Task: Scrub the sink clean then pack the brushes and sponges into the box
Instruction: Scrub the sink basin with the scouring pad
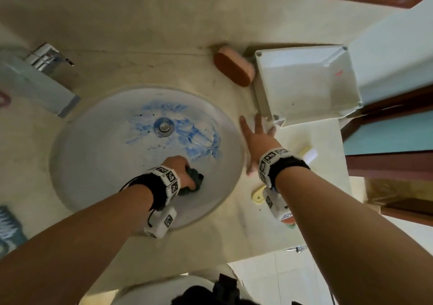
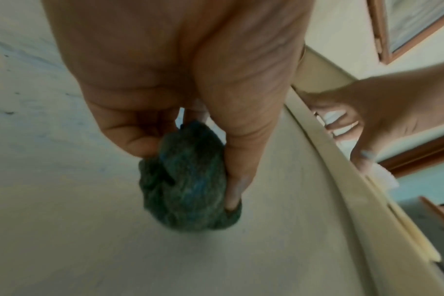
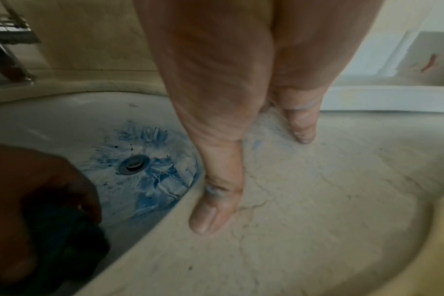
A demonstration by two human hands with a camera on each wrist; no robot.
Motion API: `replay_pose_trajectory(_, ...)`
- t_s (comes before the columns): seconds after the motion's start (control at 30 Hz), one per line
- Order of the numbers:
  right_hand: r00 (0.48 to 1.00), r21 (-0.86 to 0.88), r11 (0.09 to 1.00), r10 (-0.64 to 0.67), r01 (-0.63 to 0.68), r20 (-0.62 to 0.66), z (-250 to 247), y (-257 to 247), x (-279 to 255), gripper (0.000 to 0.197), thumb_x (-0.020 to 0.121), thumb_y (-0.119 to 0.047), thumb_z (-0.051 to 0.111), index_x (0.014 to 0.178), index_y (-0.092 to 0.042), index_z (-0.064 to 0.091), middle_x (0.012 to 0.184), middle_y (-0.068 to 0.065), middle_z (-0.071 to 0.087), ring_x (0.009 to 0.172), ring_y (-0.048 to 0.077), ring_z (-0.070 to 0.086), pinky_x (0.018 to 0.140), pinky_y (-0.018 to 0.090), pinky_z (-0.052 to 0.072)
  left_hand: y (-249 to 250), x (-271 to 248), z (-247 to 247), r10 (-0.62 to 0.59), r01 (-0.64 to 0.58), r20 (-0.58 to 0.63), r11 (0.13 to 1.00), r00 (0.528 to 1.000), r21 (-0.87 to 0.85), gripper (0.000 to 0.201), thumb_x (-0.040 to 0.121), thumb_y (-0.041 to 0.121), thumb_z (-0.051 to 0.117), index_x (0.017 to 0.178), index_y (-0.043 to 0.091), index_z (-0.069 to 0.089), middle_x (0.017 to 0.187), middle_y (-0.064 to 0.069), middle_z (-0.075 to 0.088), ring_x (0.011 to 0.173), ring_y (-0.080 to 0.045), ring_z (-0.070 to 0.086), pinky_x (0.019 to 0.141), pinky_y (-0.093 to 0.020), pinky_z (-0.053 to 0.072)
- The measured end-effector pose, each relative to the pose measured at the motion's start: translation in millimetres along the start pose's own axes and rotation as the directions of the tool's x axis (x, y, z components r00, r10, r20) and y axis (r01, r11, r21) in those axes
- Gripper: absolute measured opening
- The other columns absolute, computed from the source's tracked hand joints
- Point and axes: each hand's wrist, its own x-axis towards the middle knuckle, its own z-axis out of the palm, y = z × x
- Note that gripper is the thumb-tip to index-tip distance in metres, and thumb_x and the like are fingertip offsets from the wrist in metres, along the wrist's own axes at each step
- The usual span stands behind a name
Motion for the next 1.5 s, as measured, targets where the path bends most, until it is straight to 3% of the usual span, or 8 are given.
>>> replay_pose_trajectory(0.07, 1.0, 0.004, 1.0, 0.0, 0.0, 0.0, 0, 1, 1, 0.154, 0.054, -0.018, 0.094, 0.145, -0.041, -0.028, 0.155, 0.003, -0.035, 0.139, 0.056, -0.014, 0.105, 0.064, 0.034, 6, 4, -10, 0.042, -0.056, -0.146, 0.994, 0.988, -0.089, 0.035, 0.063, 0.033, 0.085, 0.085, 0.014, 0.064, 0.095, -0.006, 0.067, 0.09, -0.024, 0.064, 0.071, -0.024, 0.047)
replay_pose_trajectory(0.2, 1.0, 0.011, 1.0, 0.001, -0.001, 0.011, -3, 1, 1, 0.152, 0.056, -0.015, 0.092, 0.144, -0.041, -0.028, 0.154, 0.003, -0.037, 0.139, 0.054, -0.016, 0.104, 0.065, 0.035, 29, 11, -16, 0.111, -0.149, -0.354, 0.986, 0.928, -0.081, 0.044, 0.067, 0.032, 0.082, 0.097, 0.013, 0.056, 0.111, -0.011, 0.049, 0.097, -0.03, 0.057, 0.085, -0.032, 0.048)
replay_pose_trajectory(0.4, 1.0, -0.016, 1.0, 0.008, -0.008, 0.022, -5, 2, 1, 0.154, 0.054, -0.018, 0.094, 0.144, -0.042, -0.029, 0.155, 0.003, -0.034, 0.14, 0.056, -0.013, 0.101, 0.064, 0.039, 42, 14, 12, 0.191, -0.206, -0.152, 0.975, 0.97, -0.087, 0.051, 0.069, 0.035, 0.082, 0.11, 0.018, 0.057, 0.111, -0.007, 0.06, 0.103, -0.028, 0.06, 0.083, -0.027, 0.045)
replay_pose_trajectory(0.63, 1.0, -0.018, 1.0, 0.015, -0.015, 0.022, -5, 2, 1, 0.154, 0.054, -0.017, 0.094, 0.144, -0.043, -0.028, 0.155, 0.003, -0.035, 0.141, 0.054, -0.013, 0.1, 0.063, 0.041, 37, -8, 32, 0.38, -0.37, -0.046, 0.917, 0.924, 0.147, 0.049, 0.09, 0.029, 0.059, 0.138, 0.031, 0.05, 0.127, -0.002, 0.049, 0.117, -0.027, 0.044, 0.102, -0.033, 0.039)
replay_pose_trajectory(0.87, 1.0, -0.005, 1.0, 0.009, -0.009, 0.009, -6, 1, -1, 0.151, 0.056, -0.016, 0.093, 0.146, -0.042, -0.026, 0.156, 0.003, -0.033, 0.141, 0.054, -0.013, 0.102, 0.063, 0.039, 52, -26, 39, 0.376, -0.381, 0.072, 0.884, 0.924, 0.272, 0.058, 0.097, 0.027, 0.043, 0.153, 0.021, 0.028, 0.16, -0.003, 0.018, 0.145, -0.026, 0.021, 0.121, -0.034, 0.012)
replay_pose_trajectory(1.1, 1.0, 0.024, 1.0, 0.006, -0.006, -0.003, -7, 2, -1, 0.138, 0.067, -0.01, 0.086, 0.148, -0.043, -0.021, 0.157, 0.003, -0.03, 0.141, 0.054, -0.014, 0.103, 0.063, 0.039, 40, -36, 31, 0.308, -0.316, 0.09, 0.945, 0.947, 0.09, 0.065, 0.093, 0.02, 0.05, 0.153, 0.022, 0.025, 0.152, -0.003, 0.033, 0.138, -0.022, 0.035, 0.116, -0.031, 0.028)
replay_pose_trajectory(1.33, 1.0, 0.024, 1.0, 0.016, -0.016, -0.006, -7, 3, -1, 0.137, 0.068, -0.007, 0.084, 0.147, -0.044, -0.021, 0.156, 0.001, -0.032, 0.141, 0.053, -0.015, 0.101, 0.061, 0.041, 40, -33, 22, 0.277, -0.336, 0.361, 0.935, 0.89, 0.112, 0.064, 0.1, 0.011, 0.037, 0.156, 0.021, 0.008, 0.163, -0.002, 0.002, 0.149, -0.02, 0.008, 0.119, -0.03, 0.009)
replay_pose_trajectory(1.5, 1.0, 0.019, 0.999, 0.028, -0.028, 0.007, -8, 1, -1, 0.145, 0.062, -0.007, 0.088, 0.146, -0.045, -0.024, 0.156, 0.001, -0.032, 0.141, 0.053, -0.015, 0.098, 0.06, 0.042, 52, -17, 12, 0.311, -0.386, 0.322, 0.9, 0.894, 0.204, 0.065, 0.099, 0.007, 0.036, 0.156, 0.018, 0.007, 0.163, -0.007, 0.0, 0.147, -0.027, 0.02, 0.117, -0.03, 0.018)
